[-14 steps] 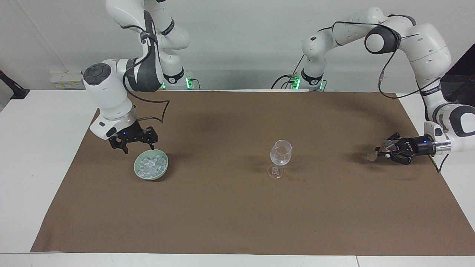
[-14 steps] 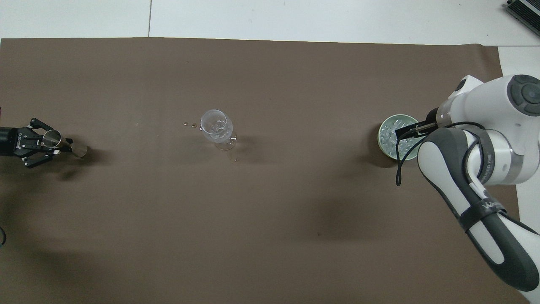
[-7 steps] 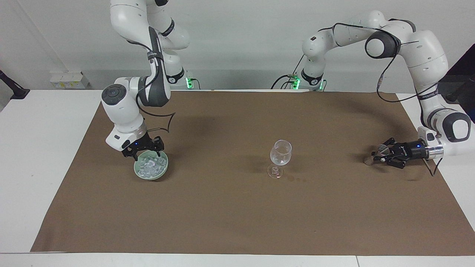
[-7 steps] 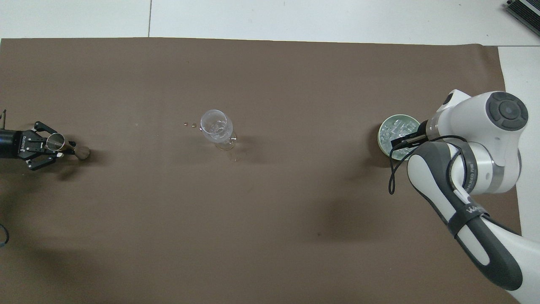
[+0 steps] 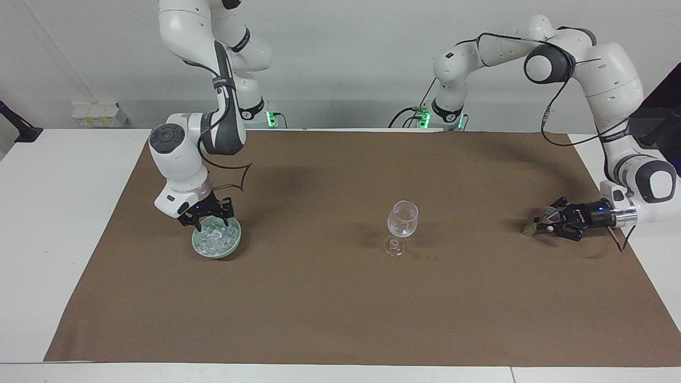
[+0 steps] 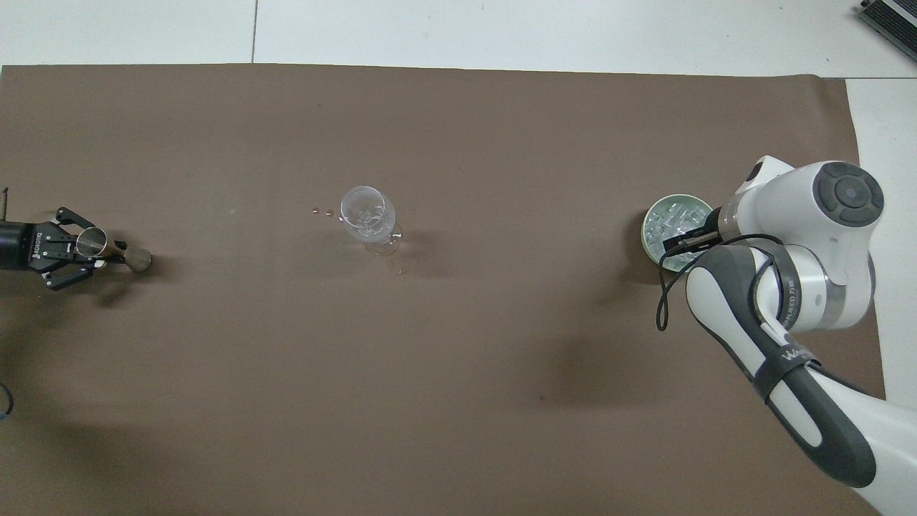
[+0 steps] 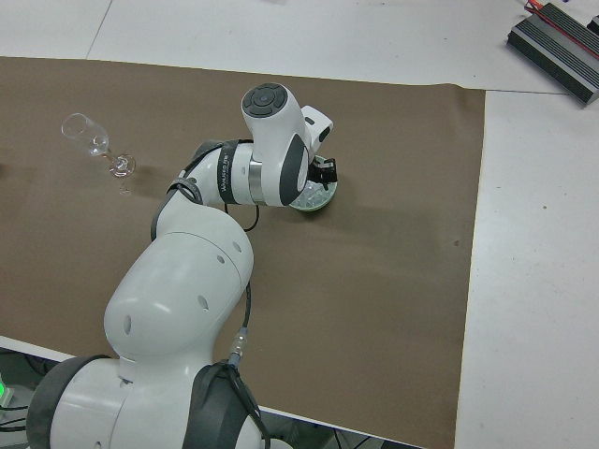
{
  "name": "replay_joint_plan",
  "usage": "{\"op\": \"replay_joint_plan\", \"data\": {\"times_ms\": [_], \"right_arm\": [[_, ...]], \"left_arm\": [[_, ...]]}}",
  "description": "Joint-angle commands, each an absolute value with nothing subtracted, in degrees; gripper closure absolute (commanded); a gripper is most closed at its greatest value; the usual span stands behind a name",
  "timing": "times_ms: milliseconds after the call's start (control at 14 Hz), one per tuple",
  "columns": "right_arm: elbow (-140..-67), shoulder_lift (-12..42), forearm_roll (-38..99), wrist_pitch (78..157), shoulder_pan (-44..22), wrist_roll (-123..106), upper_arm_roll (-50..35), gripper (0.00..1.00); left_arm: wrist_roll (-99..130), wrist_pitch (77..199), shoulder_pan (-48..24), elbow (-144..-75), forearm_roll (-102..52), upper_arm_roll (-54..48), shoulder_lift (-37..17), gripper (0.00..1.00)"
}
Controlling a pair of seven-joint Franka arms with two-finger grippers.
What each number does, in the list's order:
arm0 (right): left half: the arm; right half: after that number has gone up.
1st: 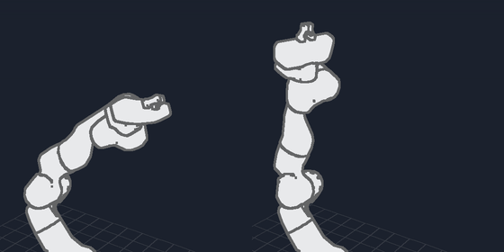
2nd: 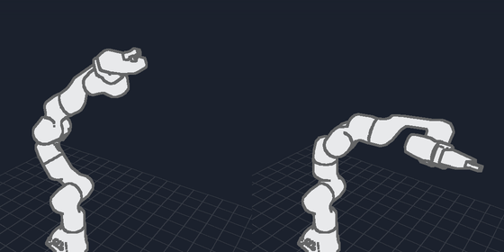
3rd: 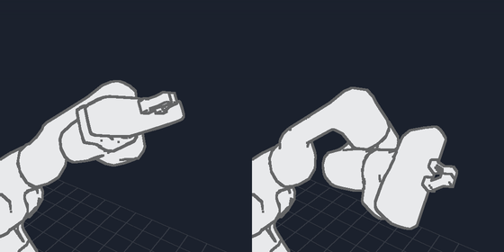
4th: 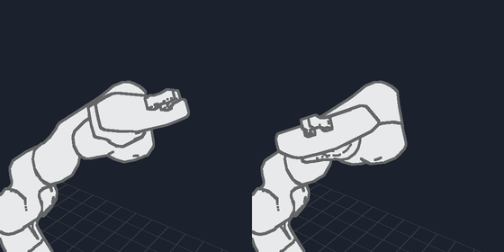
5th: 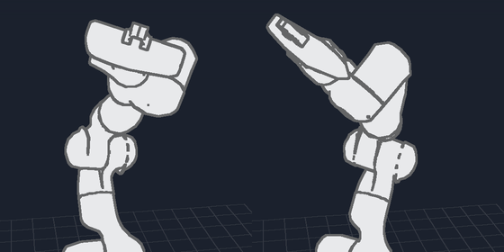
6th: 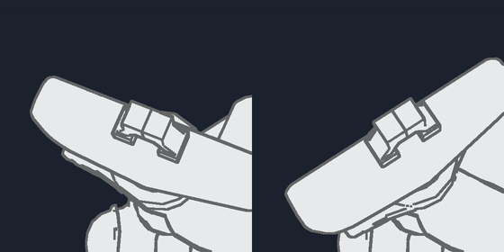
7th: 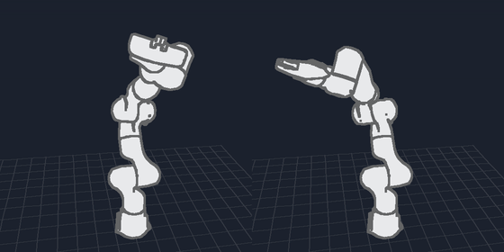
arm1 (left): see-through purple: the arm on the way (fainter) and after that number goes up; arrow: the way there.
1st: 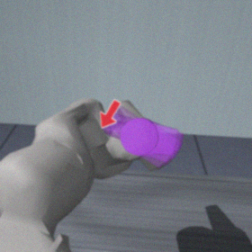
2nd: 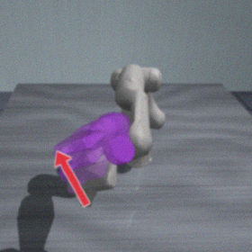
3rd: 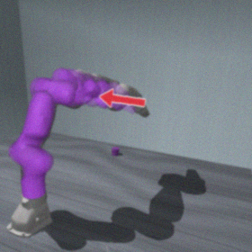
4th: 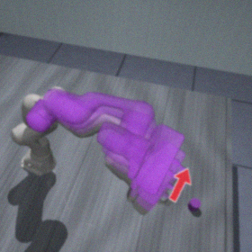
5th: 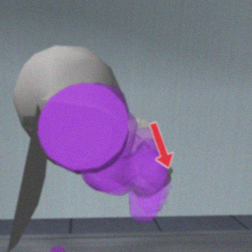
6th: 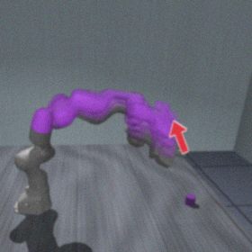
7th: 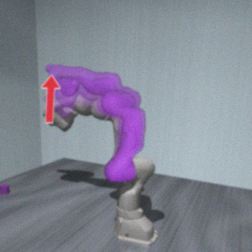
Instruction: Pour wine and add ice with both arms
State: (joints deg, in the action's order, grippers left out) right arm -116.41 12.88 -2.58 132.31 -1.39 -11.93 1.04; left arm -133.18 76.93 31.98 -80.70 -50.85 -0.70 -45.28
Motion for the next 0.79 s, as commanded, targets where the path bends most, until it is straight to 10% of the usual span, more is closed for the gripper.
{"op": "replay_joint_plan", "data": {"times_ms": [0, 714], "right_arm": [[-116.7, 13.4, -3.4, 134.9, -1.3, -11.5, 0.8, 0.23], [-116.8, 13.9, -3.4, 137.5, -2.2, -10.6, 0.8, 0.3]], "left_arm": [[-133.8, 77.1, 32.7, -80.0, -49.9, -1.2, -45.6, 0.76], [-133.8, 77.2, 33.0, -79.6, -49.7, -1.1, -45.2, 0.49]]}}
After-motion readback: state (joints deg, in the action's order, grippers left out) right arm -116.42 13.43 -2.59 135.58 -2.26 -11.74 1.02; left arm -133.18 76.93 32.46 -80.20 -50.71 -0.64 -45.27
